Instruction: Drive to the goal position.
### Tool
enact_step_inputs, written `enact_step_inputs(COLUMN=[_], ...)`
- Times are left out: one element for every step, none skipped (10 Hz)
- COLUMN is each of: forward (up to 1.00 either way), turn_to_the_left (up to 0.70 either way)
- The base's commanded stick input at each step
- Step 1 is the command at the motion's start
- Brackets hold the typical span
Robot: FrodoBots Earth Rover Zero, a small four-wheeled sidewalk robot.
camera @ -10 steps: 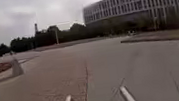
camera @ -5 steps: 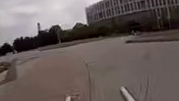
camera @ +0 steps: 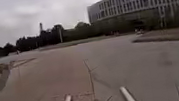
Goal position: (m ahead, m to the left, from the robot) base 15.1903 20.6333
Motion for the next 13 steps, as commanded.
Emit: enact_step_inputs(forward=[1.00, 1.00, 1.00, 1.00, 1.00, 1.00, 1.00, 1.00, 1.00, 1.00, 1.00, 1.00, 1.00], turn_to_the_left=[0.00, 0.00, 0.00, 0.00, 0.00, 0.00, 0.00, 0.00, 0.00, 0.00, 0.00, 0.00, 0.00])
